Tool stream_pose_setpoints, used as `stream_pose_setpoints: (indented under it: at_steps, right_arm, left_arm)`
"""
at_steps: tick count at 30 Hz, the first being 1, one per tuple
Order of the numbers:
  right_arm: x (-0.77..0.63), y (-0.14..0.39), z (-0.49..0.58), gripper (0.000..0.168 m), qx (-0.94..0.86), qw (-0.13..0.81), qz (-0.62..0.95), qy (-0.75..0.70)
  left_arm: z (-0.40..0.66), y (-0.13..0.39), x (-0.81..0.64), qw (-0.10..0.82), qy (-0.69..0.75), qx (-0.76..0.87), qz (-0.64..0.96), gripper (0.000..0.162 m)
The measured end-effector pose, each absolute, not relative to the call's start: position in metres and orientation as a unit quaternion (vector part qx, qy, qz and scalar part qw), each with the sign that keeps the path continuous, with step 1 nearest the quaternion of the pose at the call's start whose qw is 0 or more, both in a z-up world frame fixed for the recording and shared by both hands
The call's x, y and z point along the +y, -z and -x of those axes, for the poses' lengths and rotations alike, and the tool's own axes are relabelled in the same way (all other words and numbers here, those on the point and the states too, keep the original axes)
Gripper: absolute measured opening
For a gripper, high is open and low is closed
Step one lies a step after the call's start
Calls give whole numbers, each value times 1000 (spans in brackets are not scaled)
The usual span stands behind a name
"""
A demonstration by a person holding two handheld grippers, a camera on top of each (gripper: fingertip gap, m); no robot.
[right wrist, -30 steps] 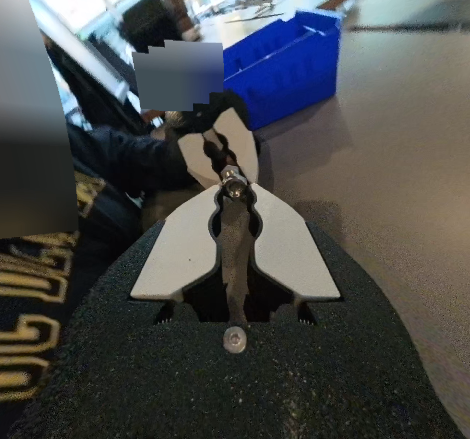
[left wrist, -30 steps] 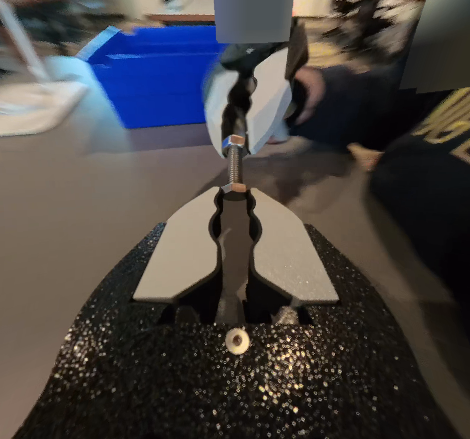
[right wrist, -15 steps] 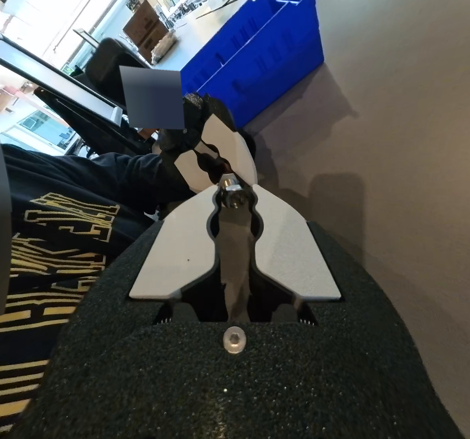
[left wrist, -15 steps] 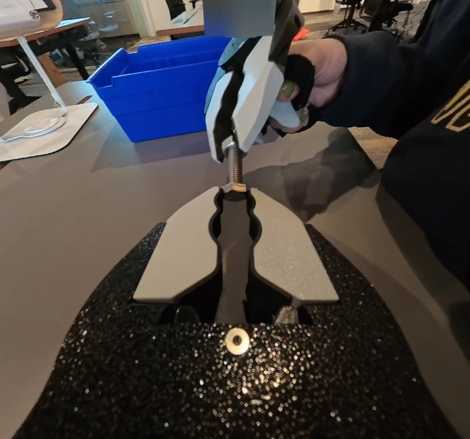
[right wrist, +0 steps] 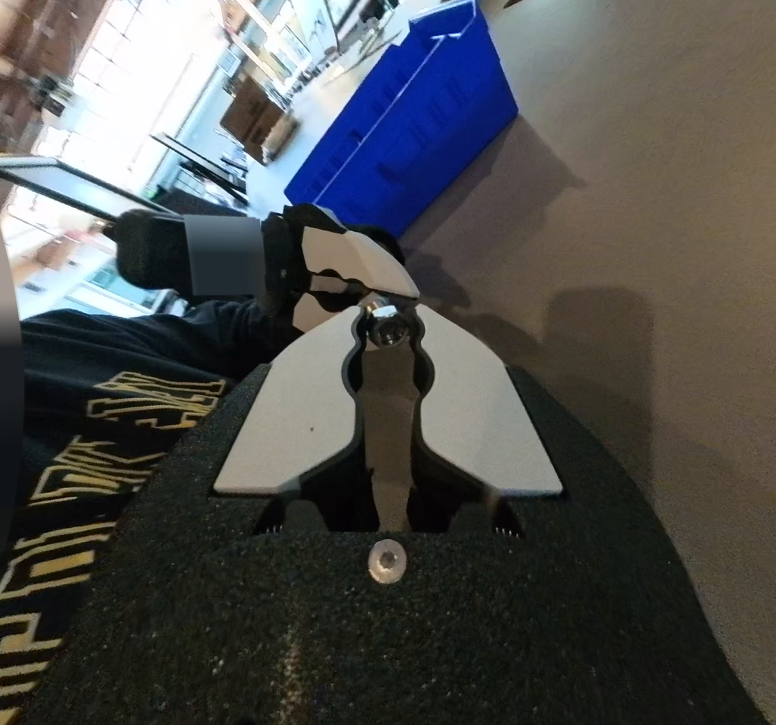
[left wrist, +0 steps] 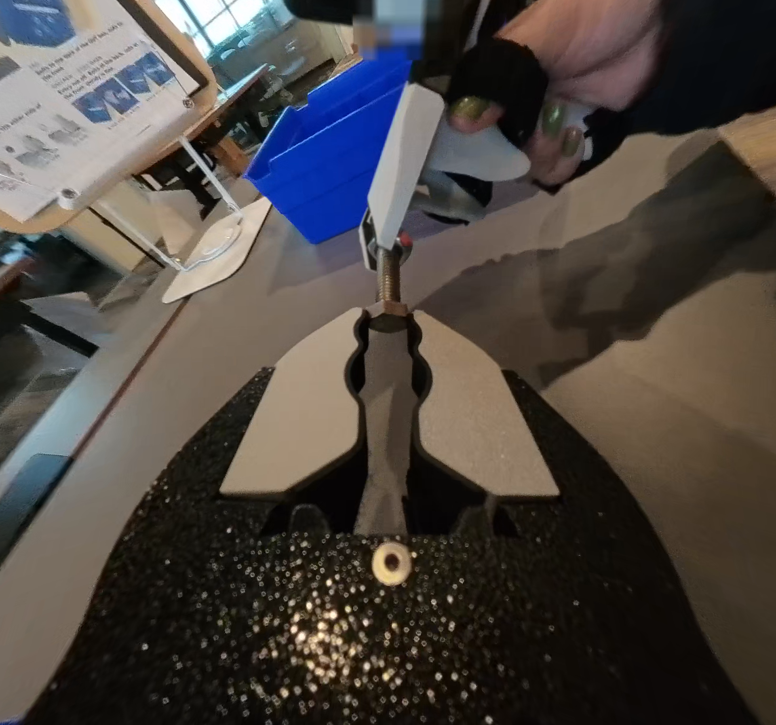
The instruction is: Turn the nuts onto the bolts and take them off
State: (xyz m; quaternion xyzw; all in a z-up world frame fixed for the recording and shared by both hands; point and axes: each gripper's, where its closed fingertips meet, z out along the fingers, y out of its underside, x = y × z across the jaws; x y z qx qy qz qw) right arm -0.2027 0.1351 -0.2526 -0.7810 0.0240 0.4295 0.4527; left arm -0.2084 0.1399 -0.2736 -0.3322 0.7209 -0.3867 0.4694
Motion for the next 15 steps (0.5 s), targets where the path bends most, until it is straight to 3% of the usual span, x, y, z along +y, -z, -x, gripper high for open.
stream_pose_setpoints:
  at_steps: [15]
  right_arm:
    - [130, 258, 207, 18, -74, 469, 802, -362]
  left_arm:
    - [211, 277, 131, 410, 445, 723, 334, 17]
